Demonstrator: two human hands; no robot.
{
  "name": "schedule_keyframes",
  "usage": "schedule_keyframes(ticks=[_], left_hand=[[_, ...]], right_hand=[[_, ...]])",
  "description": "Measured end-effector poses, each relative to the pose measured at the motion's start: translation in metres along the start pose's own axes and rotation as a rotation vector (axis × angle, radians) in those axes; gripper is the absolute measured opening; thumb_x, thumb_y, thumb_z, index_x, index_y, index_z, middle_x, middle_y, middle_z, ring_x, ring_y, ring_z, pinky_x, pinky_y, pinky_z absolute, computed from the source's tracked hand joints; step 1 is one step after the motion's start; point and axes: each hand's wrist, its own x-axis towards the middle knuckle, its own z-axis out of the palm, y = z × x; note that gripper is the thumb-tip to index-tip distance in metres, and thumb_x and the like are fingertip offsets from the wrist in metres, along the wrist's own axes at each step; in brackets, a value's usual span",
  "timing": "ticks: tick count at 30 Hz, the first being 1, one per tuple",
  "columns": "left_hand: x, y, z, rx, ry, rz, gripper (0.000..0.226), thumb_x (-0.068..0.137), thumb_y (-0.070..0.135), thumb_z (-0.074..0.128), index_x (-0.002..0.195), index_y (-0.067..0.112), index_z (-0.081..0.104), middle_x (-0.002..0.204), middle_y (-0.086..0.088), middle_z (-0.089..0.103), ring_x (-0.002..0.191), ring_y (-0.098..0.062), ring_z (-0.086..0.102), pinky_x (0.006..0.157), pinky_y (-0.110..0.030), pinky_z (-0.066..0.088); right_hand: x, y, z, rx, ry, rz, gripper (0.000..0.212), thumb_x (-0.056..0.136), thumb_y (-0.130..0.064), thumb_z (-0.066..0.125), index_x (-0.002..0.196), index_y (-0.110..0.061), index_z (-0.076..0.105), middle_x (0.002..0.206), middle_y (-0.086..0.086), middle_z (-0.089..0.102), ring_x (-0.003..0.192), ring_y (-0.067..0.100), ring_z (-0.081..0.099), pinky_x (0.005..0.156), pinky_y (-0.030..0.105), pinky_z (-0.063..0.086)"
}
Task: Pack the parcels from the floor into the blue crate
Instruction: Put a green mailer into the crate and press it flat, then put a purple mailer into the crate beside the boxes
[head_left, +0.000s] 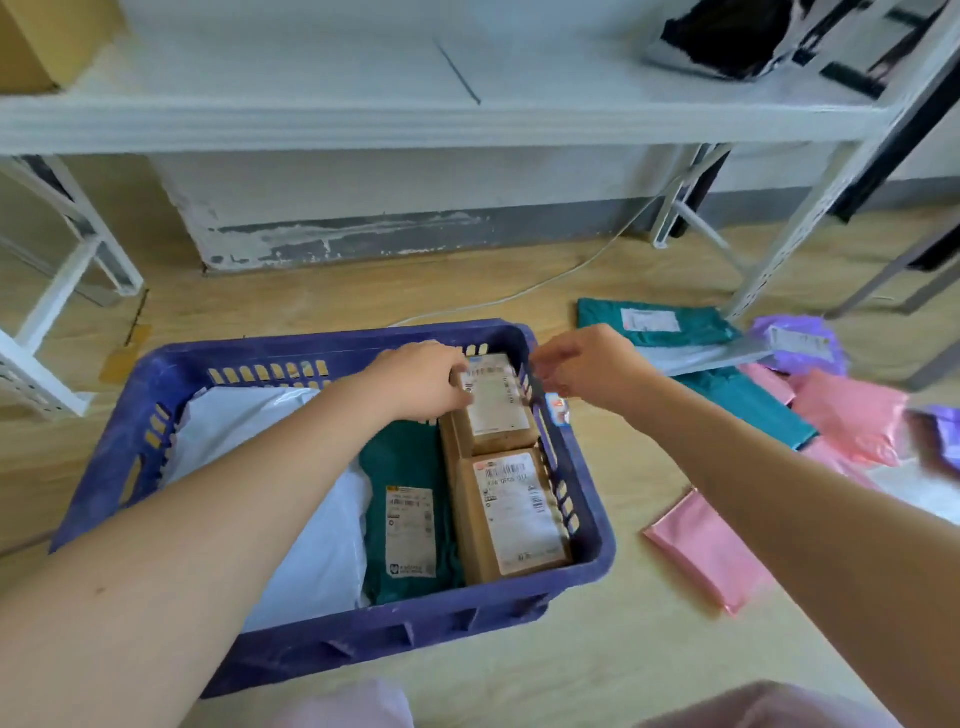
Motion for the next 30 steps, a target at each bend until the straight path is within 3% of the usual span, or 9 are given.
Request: schedule_keyframes(ticks=[3,5,11,17,24,30], left_hand=[[0.002,0.043,-0.011,-0.026,0.035,0.097,0.040,0.090,0.038,0.053,0.127,0.024,0.052,0.130,-0.004,0.050,0.118,-0.025,0.049,0.097,-0.041,0.043],[0.006,0.073,-0.013,-0.039,0.052,0.155,0.044,0.089,0.038,0.055,0.131,0.025,0.049,0.135,-0.002,0.047,0.121,-0.023,0.047,0.098,-0.039,0.042],[0.026,0.172,0.008,-0.049,0.063,0.292,0.046,0.090,0.038,0.054,0.133,0.027,0.046,0.140,-0.002,0.042,0.125,-0.024,0.044,0.101,-0.036,0.039],[0.045,0.241,0.072,-0.163,0.058,0.365,0.050,0.089,0.029,0.055,0.136,0.024,0.042,0.143,-0.002,0.039,0.129,-0.021,0.040,0.104,-0.037,0.036],[0.054,0.294,0.175,-0.182,-0.141,0.431,0.053,0.086,0.021,0.056,0.138,0.023,0.041,0.144,-0.001,0.038,0.128,-0.023,0.042,0.104,-0.034,0.037],[0.041,0.323,0.253,-0.153,-0.315,0.485,0.051,0.086,0.023,0.058,0.135,0.021,0.044,0.137,-0.003,0.045,0.126,-0.023,0.043,0.104,-0.030,0.034]], right_hand=[[-0.014,0.024,-0.040,0.120,0.064,0.056,0.024,0.084,0.002,0.054,0.086,-0.015,0.070,0.089,0.010,0.072,0.080,0.026,0.067,0.083,0.038,0.056],[-0.024,0.044,-0.062,0.182,0.113,0.084,0.021,0.086,0.003,0.055,0.092,-0.010,0.070,0.082,0.007,0.070,0.070,0.019,0.063,0.075,0.032,0.055],[-0.057,0.121,-0.114,0.266,0.269,0.197,0.021,0.083,0.004,0.057,0.092,-0.009,0.070,0.083,0.012,0.068,0.065,0.016,0.058,0.083,0.038,0.053],[-0.082,0.206,-0.135,0.404,0.370,0.309,0.023,0.084,0.005,0.056,0.089,-0.013,0.069,0.078,0.005,0.068,0.066,0.015,0.061,0.075,0.031,0.053],[-0.135,0.314,-0.119,0.528,0.482,0.529,0.025,0.085,0.008,0.050,0.095,-0.008,0.066,0.074,0.005,0.063,0.063,0.015,0.057,0.061,0.023,0.045],[-0.197,0.399,-0.072,0.482,0.513,0.746,0.026,0.081,0.001,0.052,0.094,-0.013,0.070,0.077,0.001,0.068,0.070,0.017,0.064,0.071,0.030,0.051]])
